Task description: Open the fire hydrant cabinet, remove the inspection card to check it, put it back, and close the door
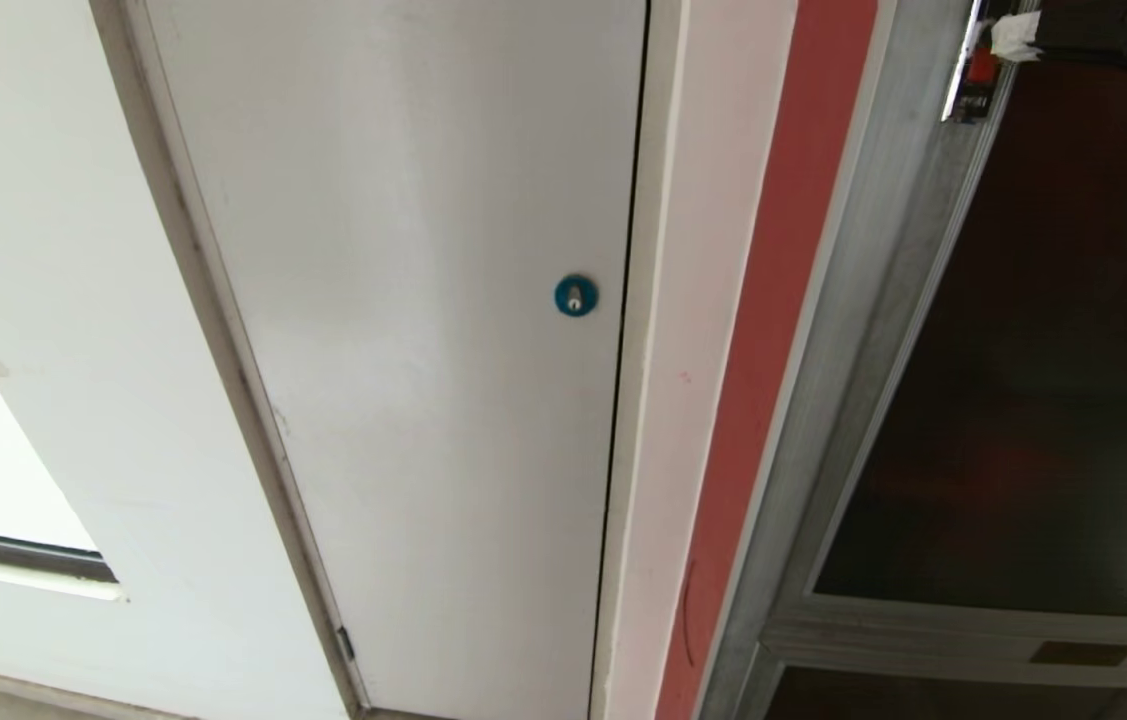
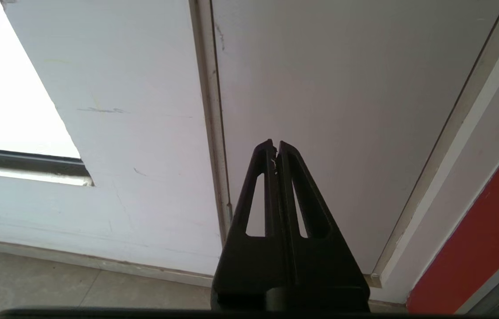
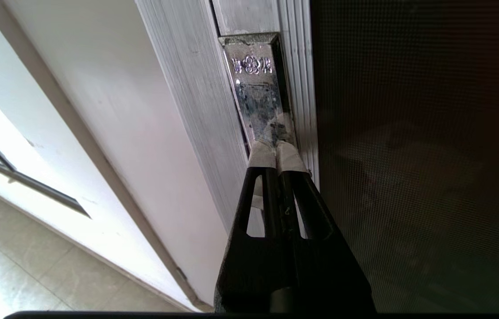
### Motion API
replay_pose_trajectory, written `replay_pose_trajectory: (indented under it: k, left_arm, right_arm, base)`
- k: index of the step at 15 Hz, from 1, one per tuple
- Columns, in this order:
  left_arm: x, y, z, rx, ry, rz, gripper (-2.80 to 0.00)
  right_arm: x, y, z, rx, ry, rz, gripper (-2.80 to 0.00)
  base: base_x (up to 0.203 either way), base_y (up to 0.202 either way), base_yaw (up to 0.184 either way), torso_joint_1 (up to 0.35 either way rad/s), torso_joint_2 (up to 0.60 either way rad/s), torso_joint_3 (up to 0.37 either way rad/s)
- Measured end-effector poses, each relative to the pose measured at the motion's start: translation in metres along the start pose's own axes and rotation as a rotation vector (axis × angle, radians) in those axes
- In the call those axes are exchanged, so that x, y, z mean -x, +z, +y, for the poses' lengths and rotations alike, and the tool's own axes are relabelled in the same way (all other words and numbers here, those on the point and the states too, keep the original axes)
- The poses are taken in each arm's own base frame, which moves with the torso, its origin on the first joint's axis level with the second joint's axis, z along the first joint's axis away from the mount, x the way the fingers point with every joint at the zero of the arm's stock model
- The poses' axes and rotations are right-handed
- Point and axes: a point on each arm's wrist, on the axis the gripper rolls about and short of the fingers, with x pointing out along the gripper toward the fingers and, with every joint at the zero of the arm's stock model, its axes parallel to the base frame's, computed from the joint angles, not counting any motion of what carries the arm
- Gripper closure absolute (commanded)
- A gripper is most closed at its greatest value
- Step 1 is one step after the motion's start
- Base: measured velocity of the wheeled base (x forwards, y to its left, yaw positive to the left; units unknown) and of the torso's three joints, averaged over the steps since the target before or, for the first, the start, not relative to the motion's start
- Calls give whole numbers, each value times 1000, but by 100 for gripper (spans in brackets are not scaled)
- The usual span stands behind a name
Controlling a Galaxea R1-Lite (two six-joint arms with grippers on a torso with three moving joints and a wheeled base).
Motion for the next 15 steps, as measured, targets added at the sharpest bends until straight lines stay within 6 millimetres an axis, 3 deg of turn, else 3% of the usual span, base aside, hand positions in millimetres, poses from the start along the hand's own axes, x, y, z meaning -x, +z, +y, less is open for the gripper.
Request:
replay_pose_trajectory:
  k: [15]
  left_arm:
    - [0, 0, 0, 0, -1, 0, 0]
  right_arm:
    - [26, 8, 9, 1, 41, -42, 0]
  base:
    - [0, 0, 0, 0, 0, 0]
